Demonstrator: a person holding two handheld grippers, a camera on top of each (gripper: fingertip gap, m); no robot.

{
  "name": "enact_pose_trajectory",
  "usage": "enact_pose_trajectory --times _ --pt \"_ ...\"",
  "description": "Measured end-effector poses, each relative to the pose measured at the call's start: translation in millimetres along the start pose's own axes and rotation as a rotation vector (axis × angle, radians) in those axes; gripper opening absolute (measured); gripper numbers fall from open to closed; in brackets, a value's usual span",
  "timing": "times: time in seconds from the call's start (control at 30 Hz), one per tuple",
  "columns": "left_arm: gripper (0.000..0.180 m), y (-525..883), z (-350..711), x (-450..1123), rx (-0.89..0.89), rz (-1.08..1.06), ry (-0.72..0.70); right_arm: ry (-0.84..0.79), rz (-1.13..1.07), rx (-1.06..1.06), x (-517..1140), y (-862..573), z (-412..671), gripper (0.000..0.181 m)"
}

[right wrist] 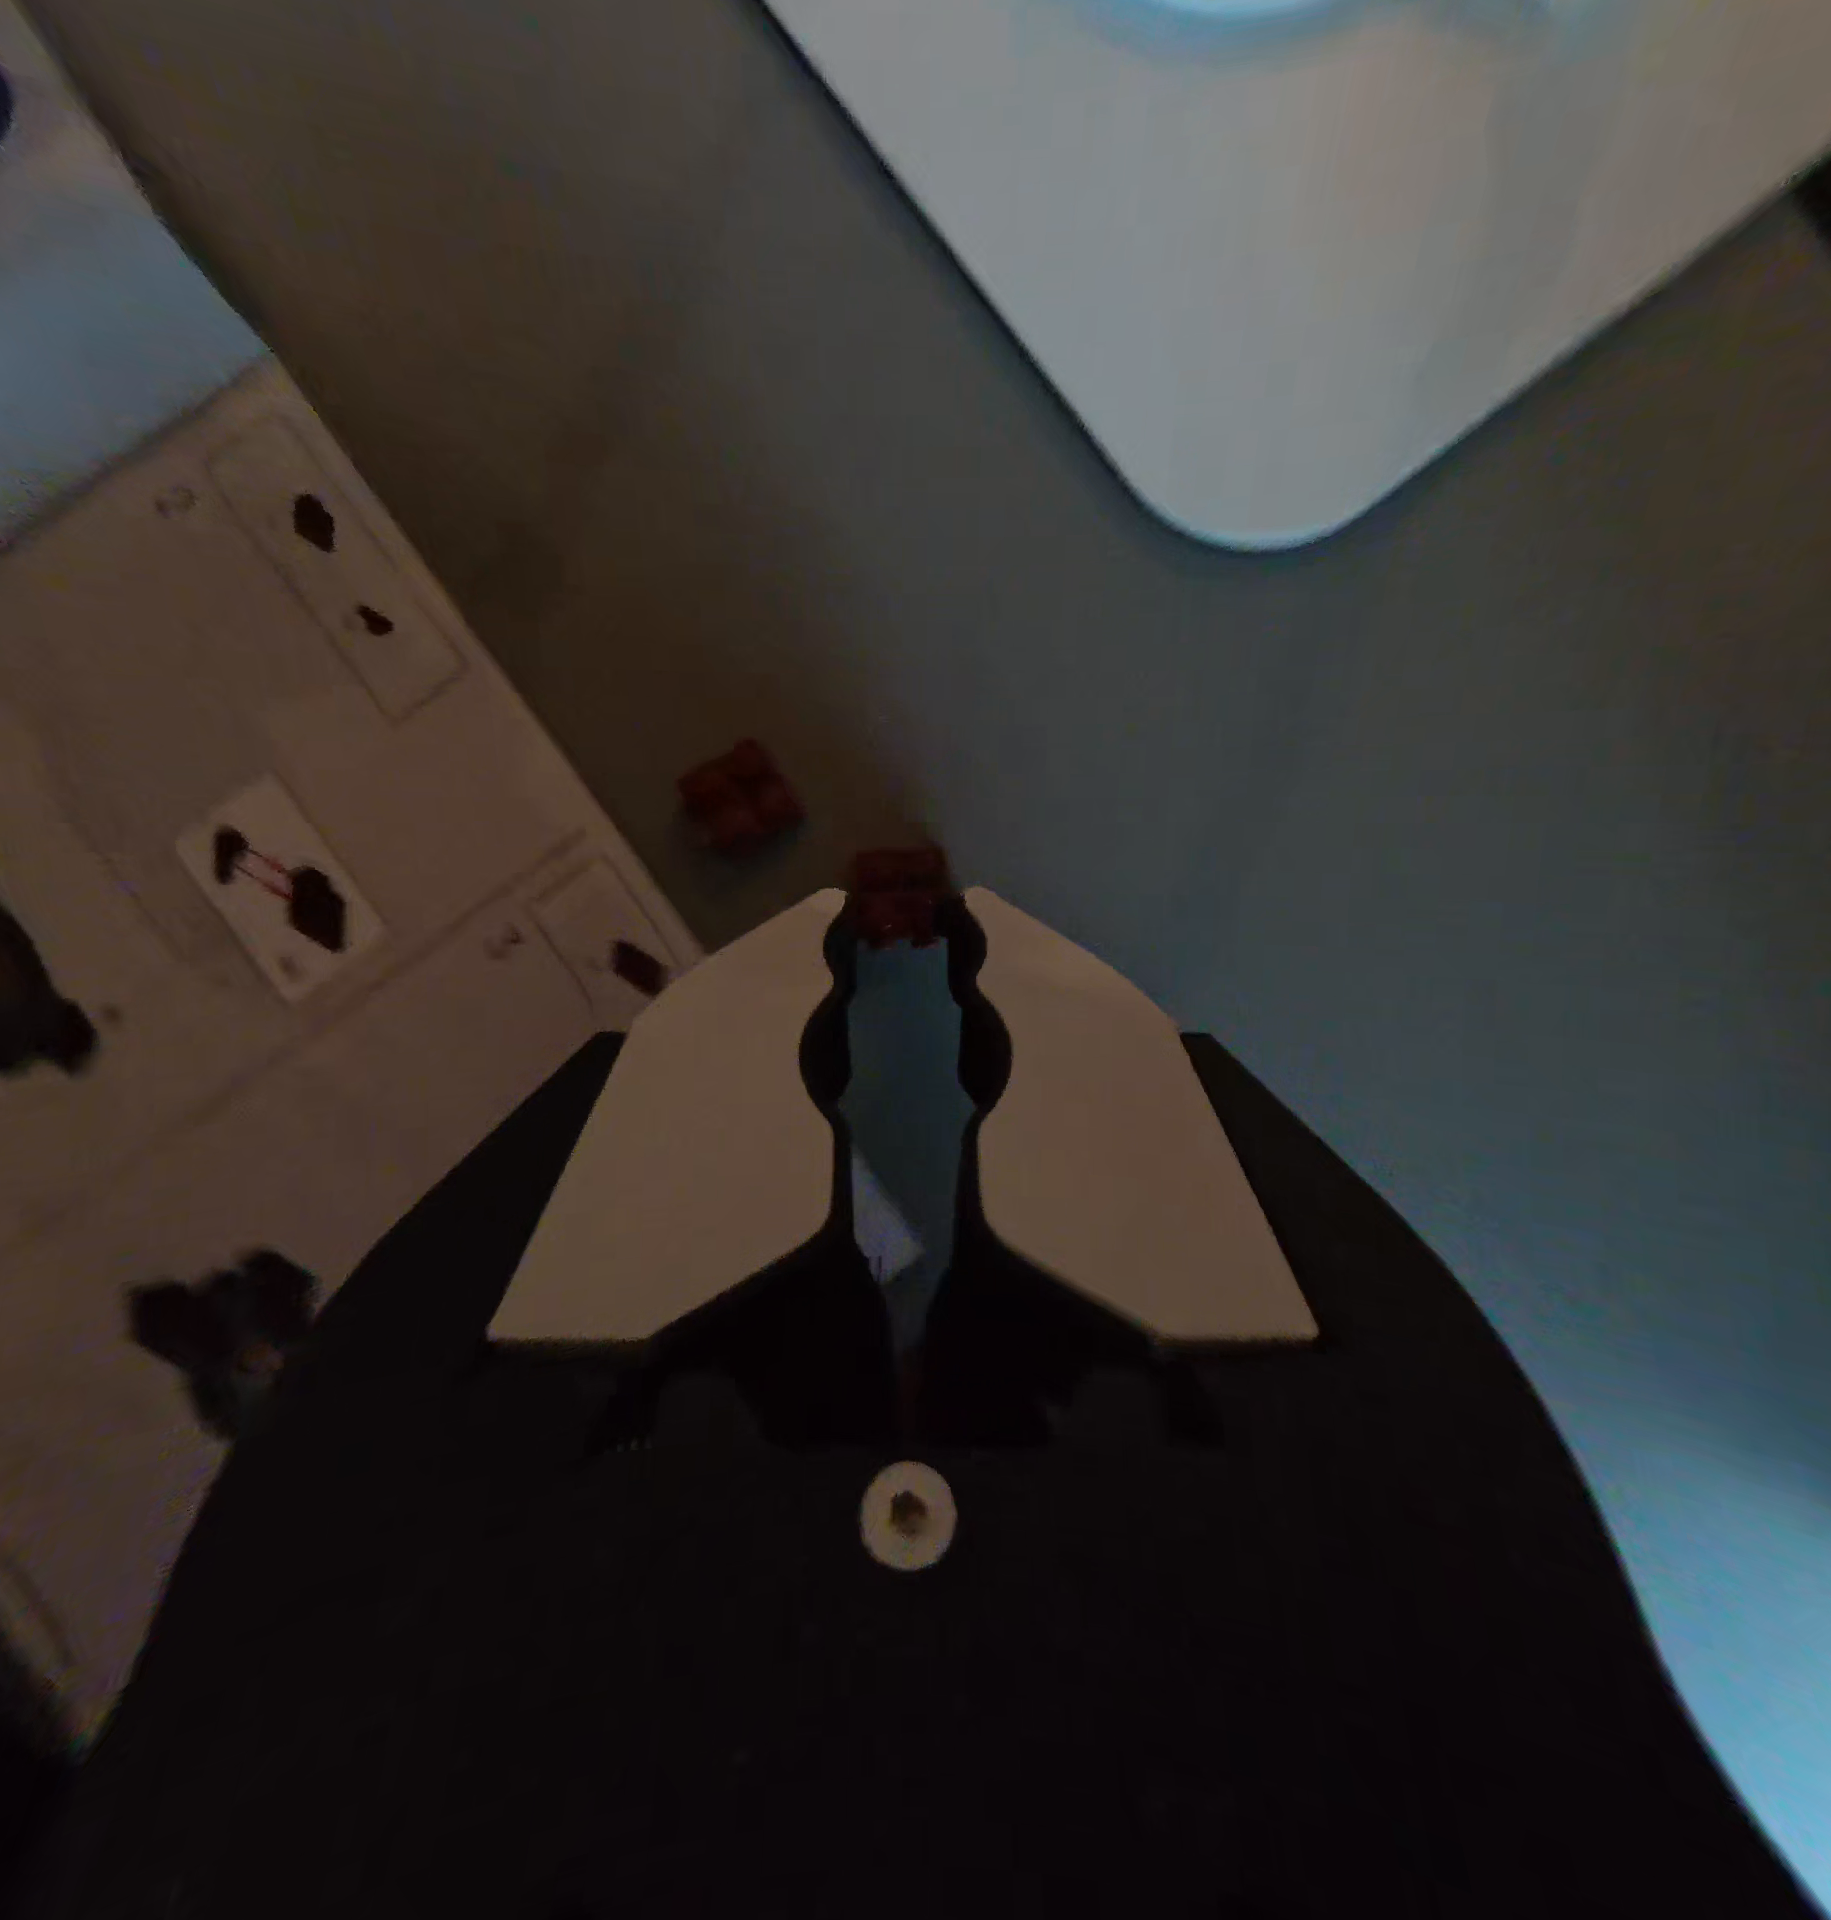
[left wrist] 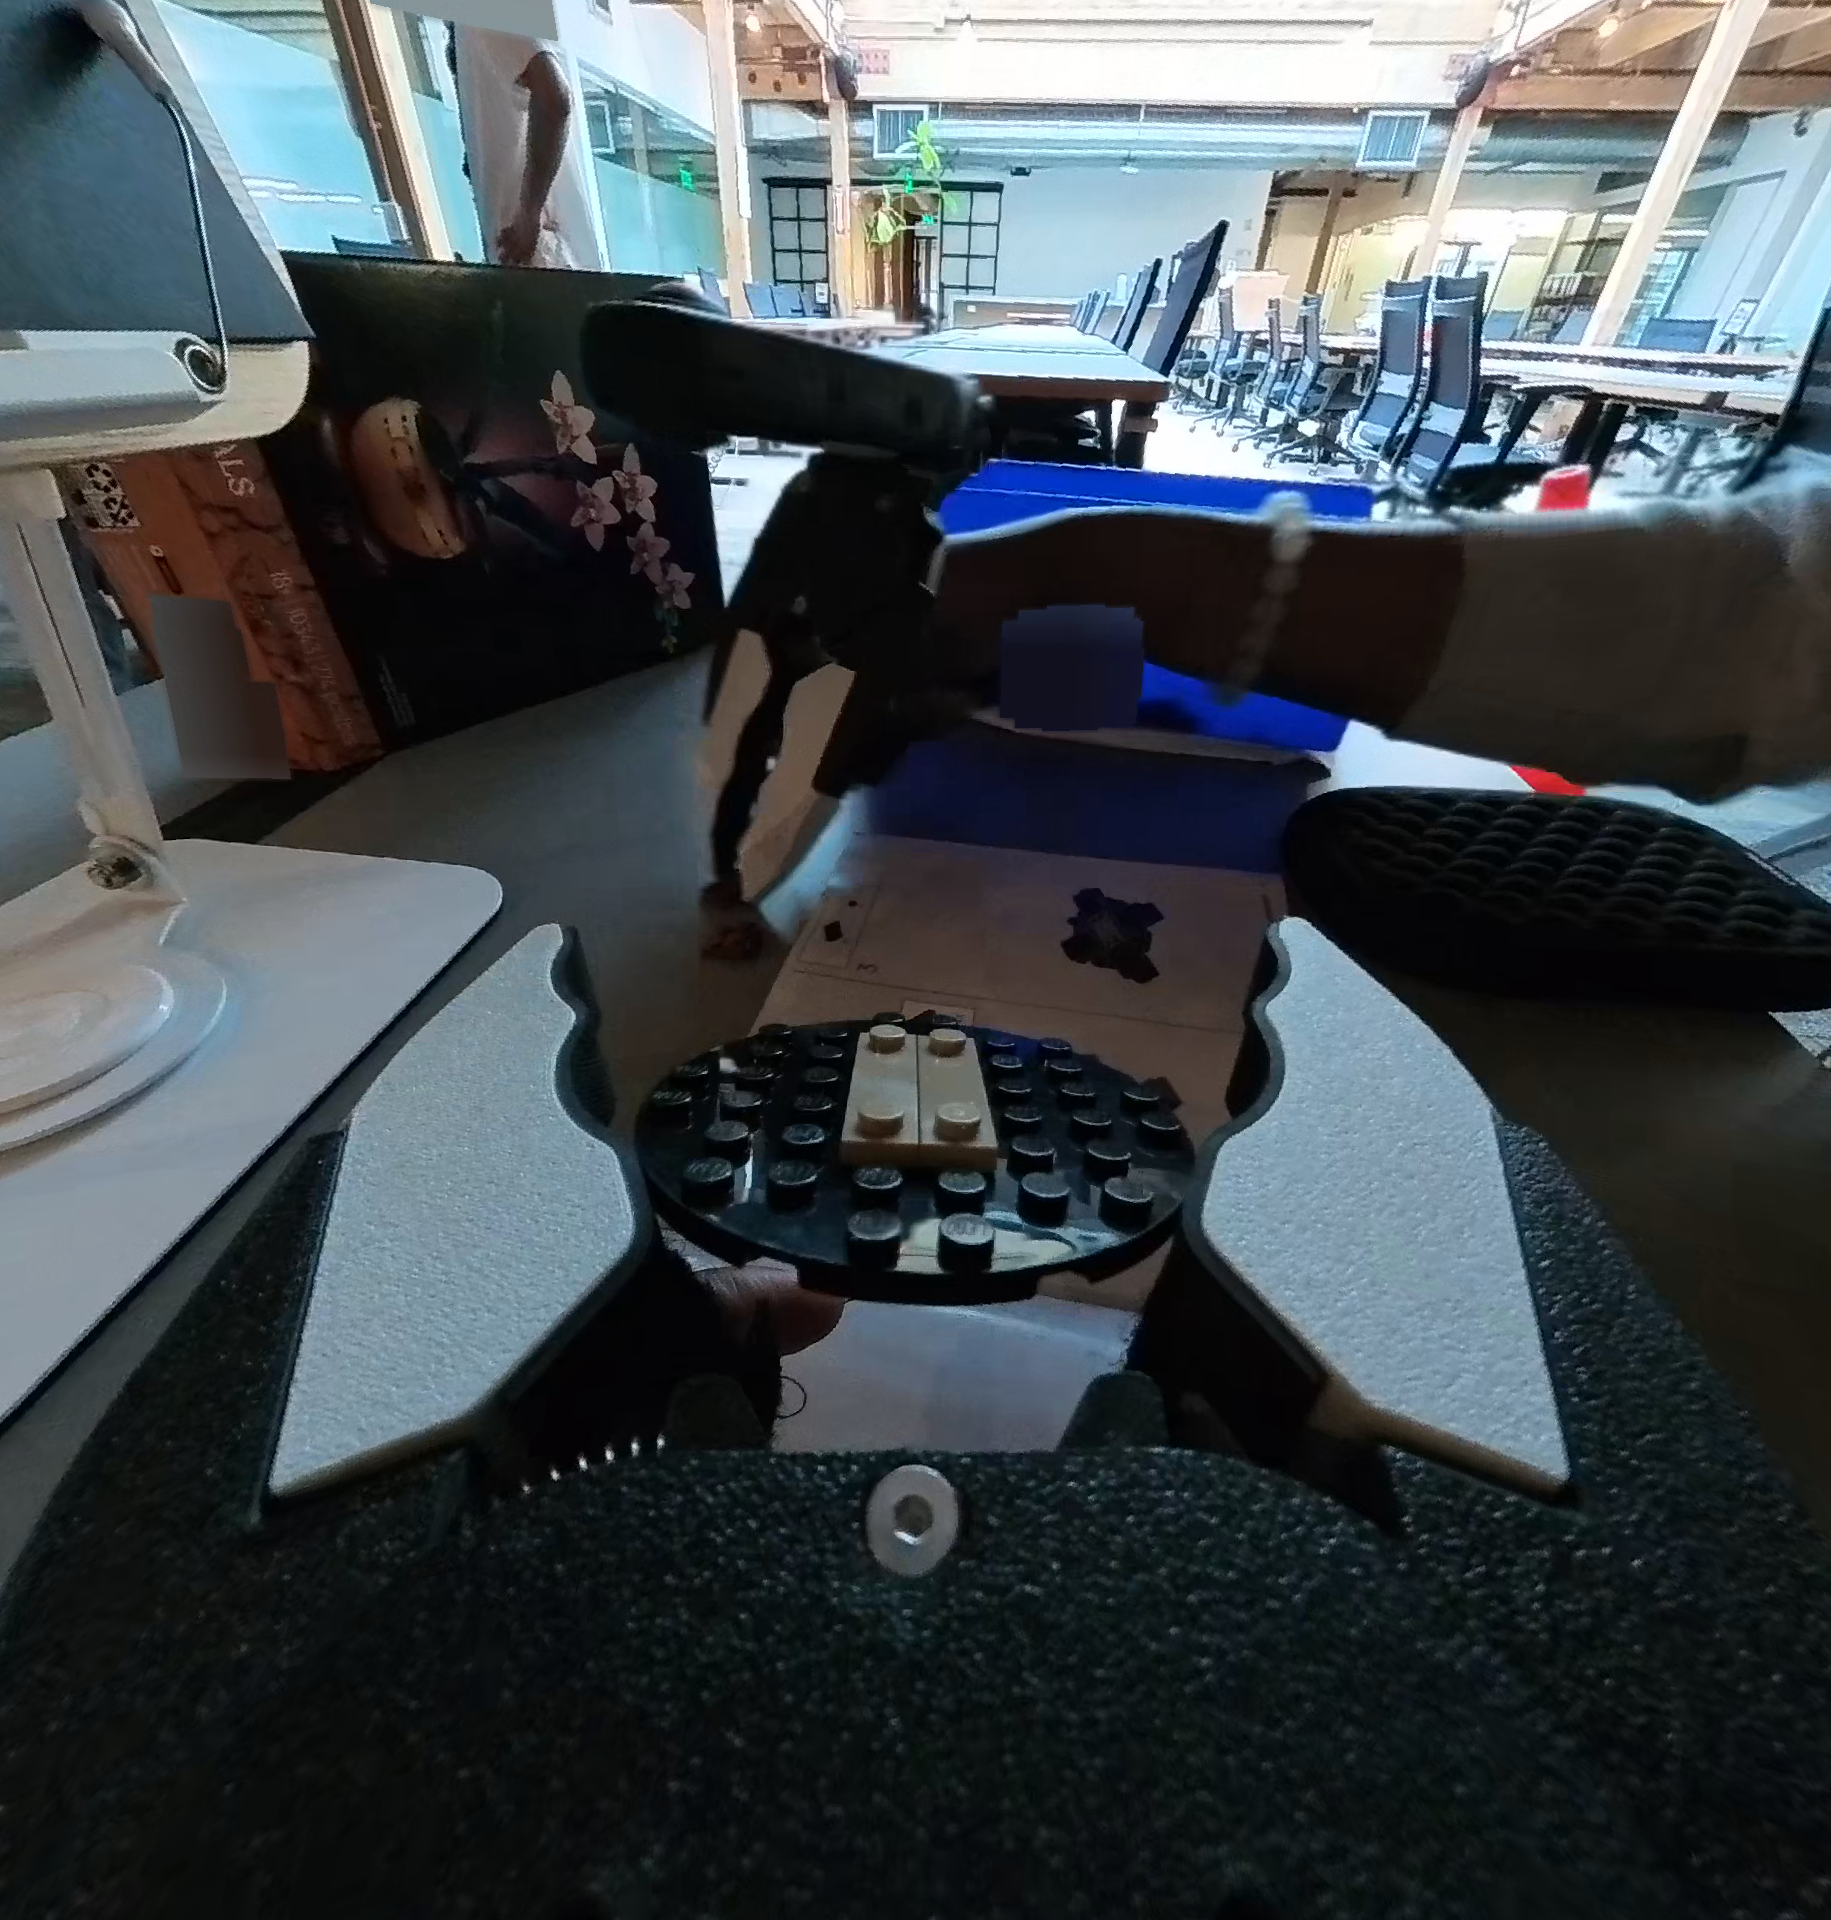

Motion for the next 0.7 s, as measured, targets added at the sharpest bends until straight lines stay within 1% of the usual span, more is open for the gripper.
enact_pose_trajectory --times 0.07,0.17,0.23,0.33,0.47,0.6,0.7 --pt "0.116 1 0 0 -0.002 -0.001 -0.001 0.007 -0.089 0.100 -3 10 1 0.015" --pt "0.116 1 1 0 -0.003 -0.002 -0.008 -0.063 -0.120 0.288 -12 28 16 0.015" --pt "0.116 1 2 -1 -0.003 0.001 -0.016 -0.102 -0.148 0.370 -15 41 30 0.015" --pt "0.117 0 3 -3 -0.007 0.005 -0.030 -0.057 -0.238 0.432 -7 53 35 0.015" --pt "0.117 -1 8 -5 -0.008 0.001 -0.055 -0.022 -0.271 0.518 4 59 41 0.015" --pt "0.117 -1 12 -6 -0.009 -0.004 -0.084 0.030 -0.315 0.542 8 63 42 0.019" --pt "0.116 -1 15 -8 -0.011 -0.008 -0.111 0.032 -0.301 0.578 10 64 40 0.019"
Point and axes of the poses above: each gripper's, where its closed fingertips meet, x out along the fingers, z out of its top, y = z × x across the jaws, the point moved 7 cm from there along -x, back along the fingers, and after that the axes turned 3 degrees about x, right-handed, at the moved point
